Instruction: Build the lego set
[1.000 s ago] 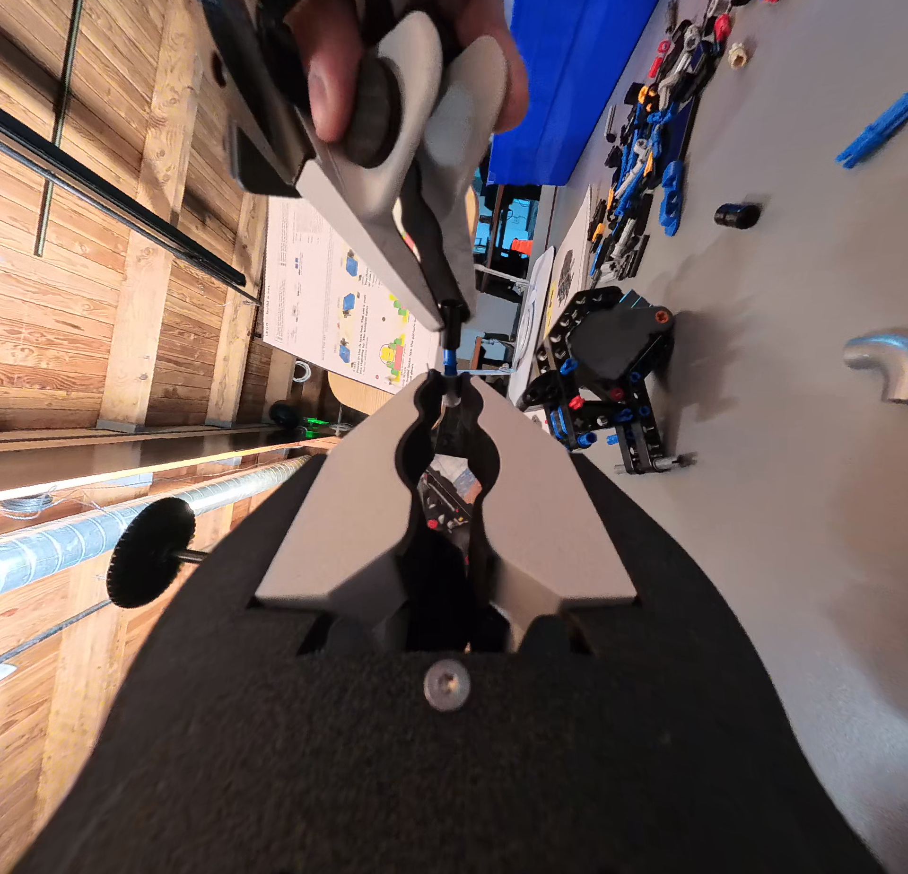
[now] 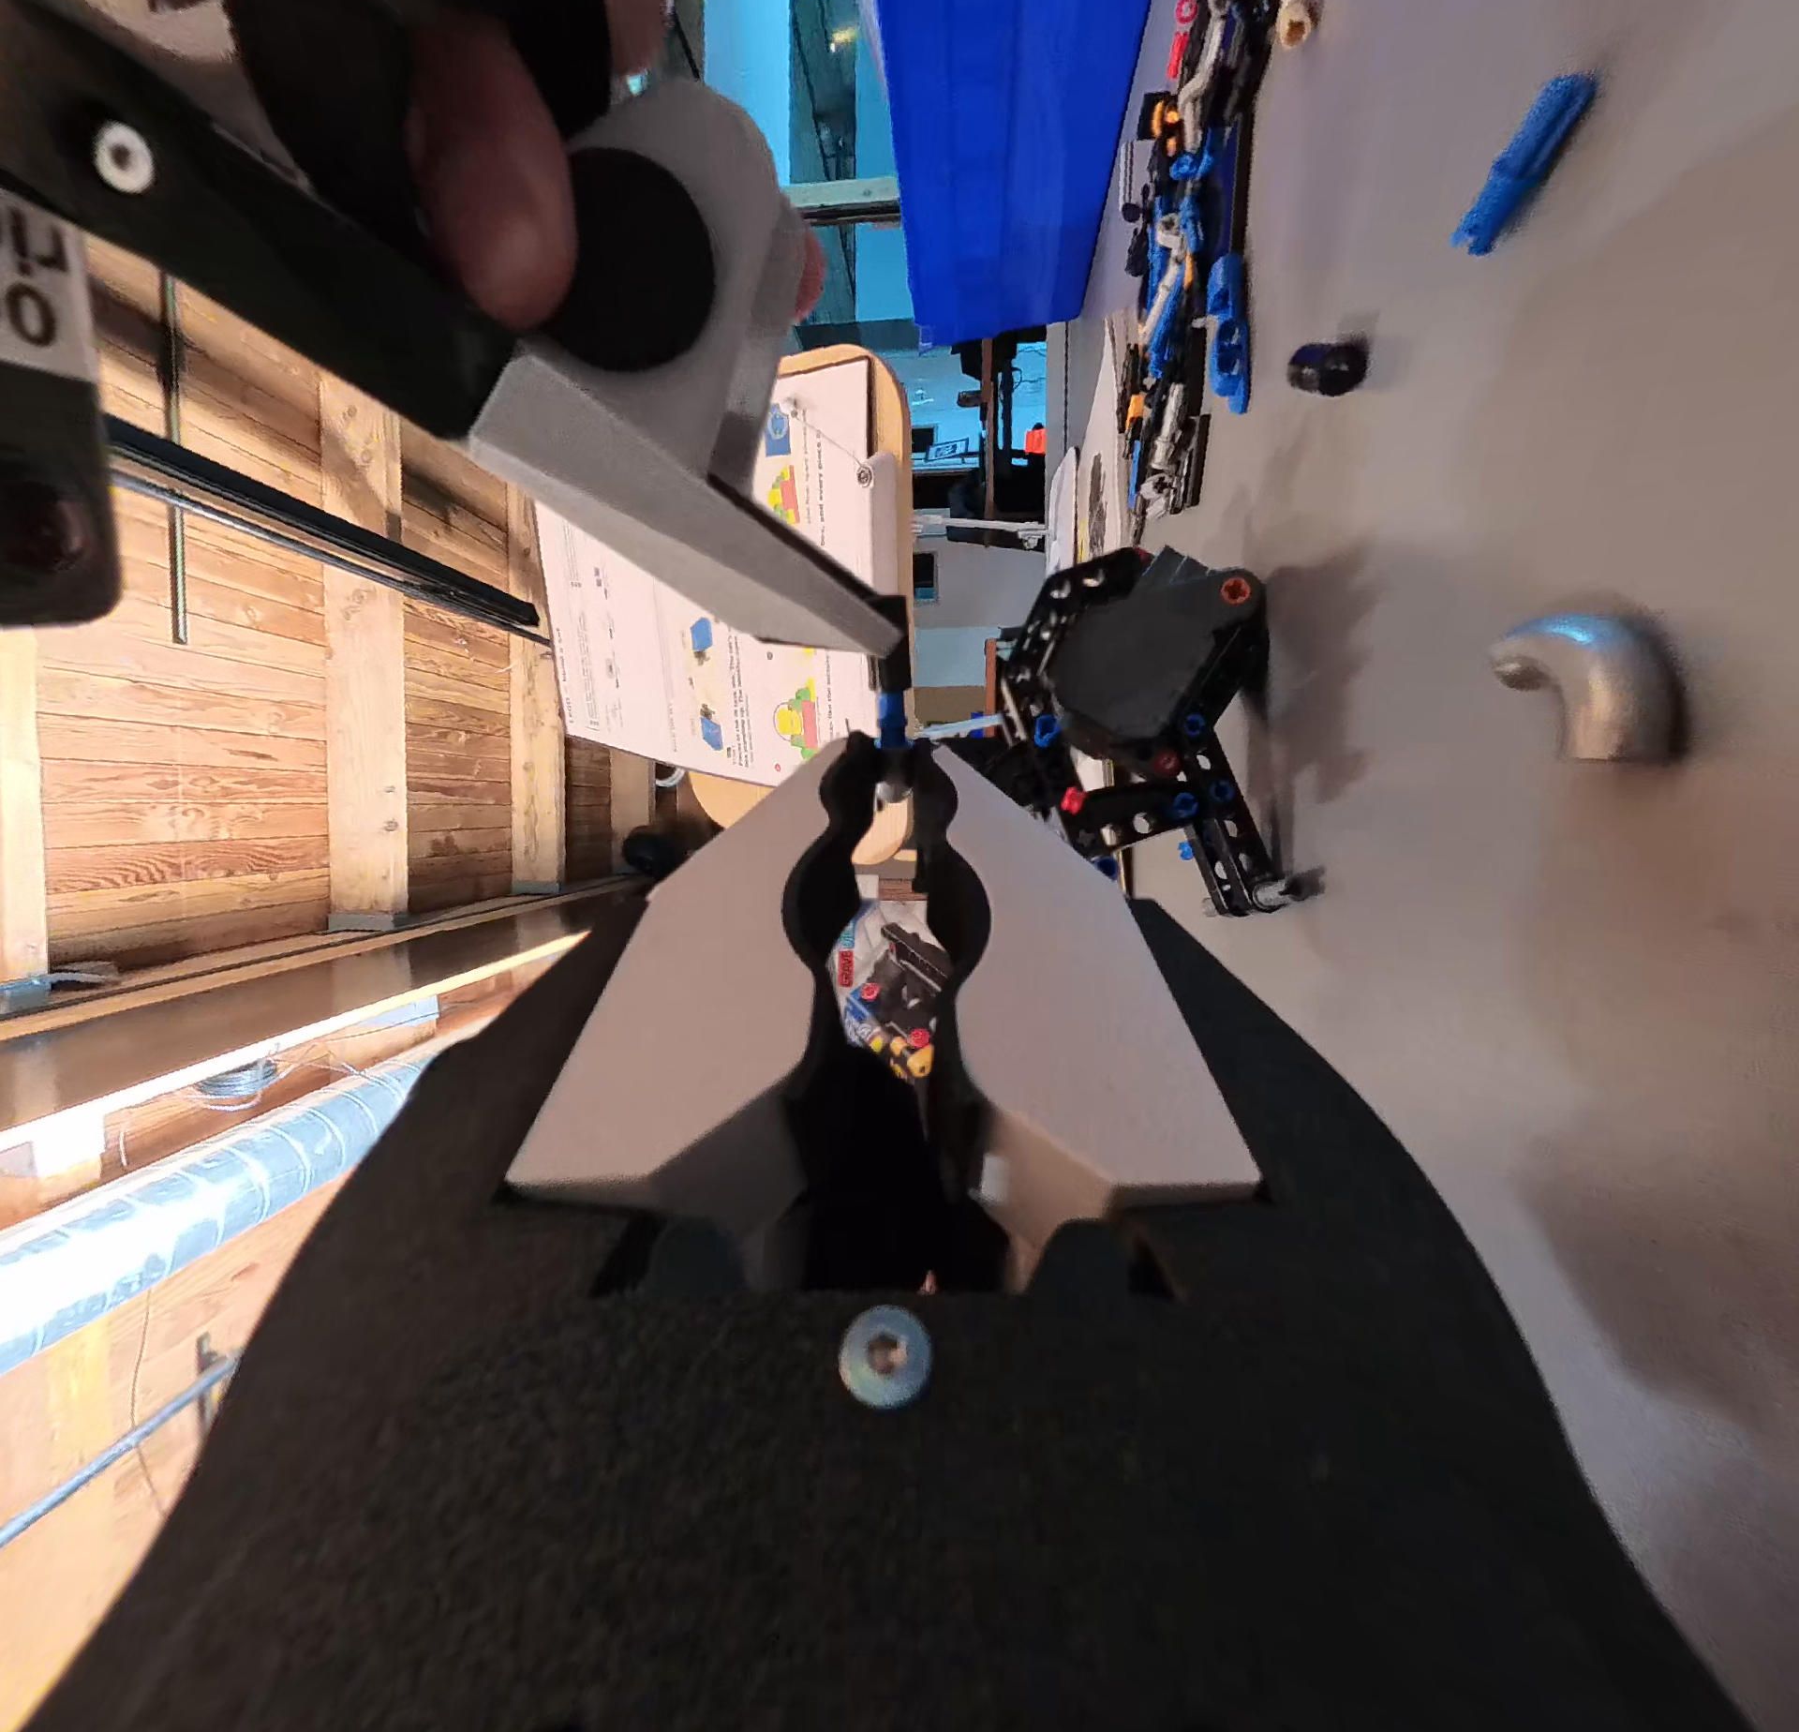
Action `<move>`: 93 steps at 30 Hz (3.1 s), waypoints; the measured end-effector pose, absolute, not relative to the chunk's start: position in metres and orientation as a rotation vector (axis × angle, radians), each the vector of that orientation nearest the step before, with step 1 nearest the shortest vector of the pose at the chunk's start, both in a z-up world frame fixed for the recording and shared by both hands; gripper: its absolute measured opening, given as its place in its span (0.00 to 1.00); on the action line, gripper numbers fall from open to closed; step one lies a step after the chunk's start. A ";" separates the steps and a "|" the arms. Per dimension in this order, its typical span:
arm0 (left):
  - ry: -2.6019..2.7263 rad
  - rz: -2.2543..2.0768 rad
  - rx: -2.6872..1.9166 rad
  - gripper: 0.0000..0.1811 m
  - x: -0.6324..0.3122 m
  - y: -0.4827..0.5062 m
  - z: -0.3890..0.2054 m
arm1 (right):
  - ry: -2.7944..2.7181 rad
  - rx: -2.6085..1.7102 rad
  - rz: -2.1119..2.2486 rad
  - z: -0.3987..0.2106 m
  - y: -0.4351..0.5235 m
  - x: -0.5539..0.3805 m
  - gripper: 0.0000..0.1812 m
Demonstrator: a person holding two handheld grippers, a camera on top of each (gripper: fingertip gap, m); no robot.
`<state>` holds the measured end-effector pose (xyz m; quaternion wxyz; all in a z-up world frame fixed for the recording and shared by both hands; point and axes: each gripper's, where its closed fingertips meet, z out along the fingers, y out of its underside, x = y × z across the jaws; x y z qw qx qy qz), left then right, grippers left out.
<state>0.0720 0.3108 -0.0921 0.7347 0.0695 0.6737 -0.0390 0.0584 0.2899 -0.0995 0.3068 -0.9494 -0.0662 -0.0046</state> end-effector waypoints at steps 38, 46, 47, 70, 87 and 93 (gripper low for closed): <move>2.019 -1.013 -0.774 0.03 0.114 0.372 -0.075 | -0.263 -2.303 0.199 -0.143 0.265 0.118 0.04; 2.117 -1.456 -0.969 0.03 0.140 0.357 -0.074 | -0.331 -2.360 0.309 -0.164 0.251 0.110 0.04; 2.131 -1.497 -0.984 0.03 0.139 0.354 -0.075 | -0.347 -2.369 0.280 -0.167 0.251 0.111 0.04; 2.146 -2.156 -0.932 0.03 0.096 0.319 -0.055 | -0.438 -1.961 0.250 -0.093 0.281 0.102 0.19; 2.637 -1.916 -0.386 0.03 0.019 0.269 -0.087 | -0.893 -1.749 0.398 -0.070 0.285 0.020 0.08; 2.730 -1.854 -0.375 0.03 0.010 0.264 -0.099 | -0.978 -1.808 0.324 -0.082 0.280 0.015 0.04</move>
